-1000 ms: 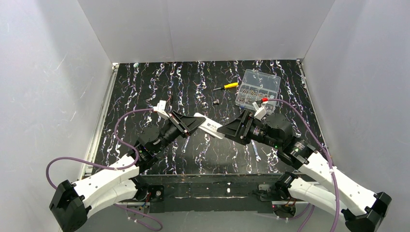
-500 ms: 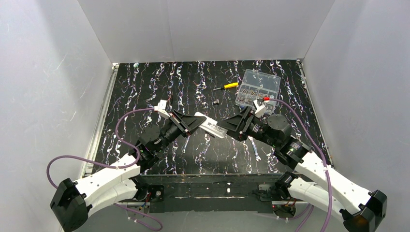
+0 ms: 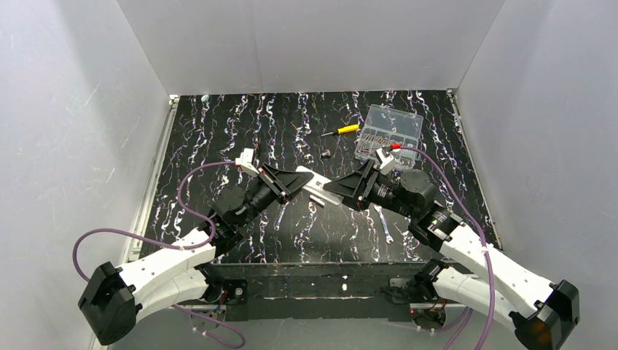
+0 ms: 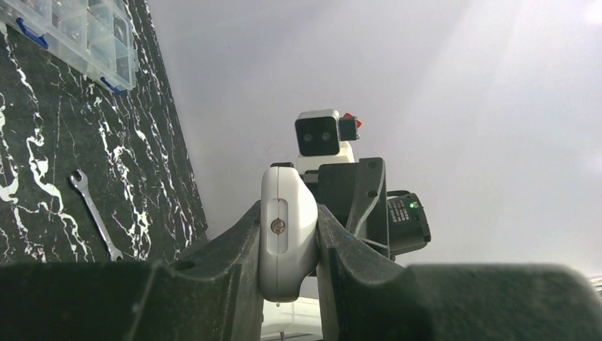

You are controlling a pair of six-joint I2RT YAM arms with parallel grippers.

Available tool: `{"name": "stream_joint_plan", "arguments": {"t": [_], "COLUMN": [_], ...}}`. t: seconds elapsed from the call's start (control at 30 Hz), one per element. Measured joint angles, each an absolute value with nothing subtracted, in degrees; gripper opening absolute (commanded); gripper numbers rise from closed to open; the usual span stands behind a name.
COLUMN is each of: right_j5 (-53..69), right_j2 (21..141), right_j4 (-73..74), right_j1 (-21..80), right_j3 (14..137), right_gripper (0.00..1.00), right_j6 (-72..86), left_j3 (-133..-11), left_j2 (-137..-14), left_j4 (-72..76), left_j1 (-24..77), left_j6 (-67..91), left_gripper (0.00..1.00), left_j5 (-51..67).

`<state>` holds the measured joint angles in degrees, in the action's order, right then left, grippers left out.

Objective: Load the batteries into the remote control

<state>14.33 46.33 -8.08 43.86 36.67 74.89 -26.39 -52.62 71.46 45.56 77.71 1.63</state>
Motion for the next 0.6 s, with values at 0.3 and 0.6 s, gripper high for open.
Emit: {"name": "stream_joint_plan", "arguments": {"t": [0.3, 0.6], "right_j5": [15.6, 15.8], "right_j2": [47.0, 47.0], "right_j4": [-9.5, -10.3], "right_j1": [43.8, 43.6], "right_j3": [36.6, 36.5], "right_gripper": [0.51, 0.65], "right_j6": [75.1, 75.4], "left_j3": [-27.2, -27.2], "left_j2": [-53.3, -53.2], "left_j4": [73.0, 73.2], "left_j1": [45.6, 45.6], "left_j6": [78.2, 78.1], "left_gripper": [0.00, 0.00], "left_j5": [1.6, 1.6]}}
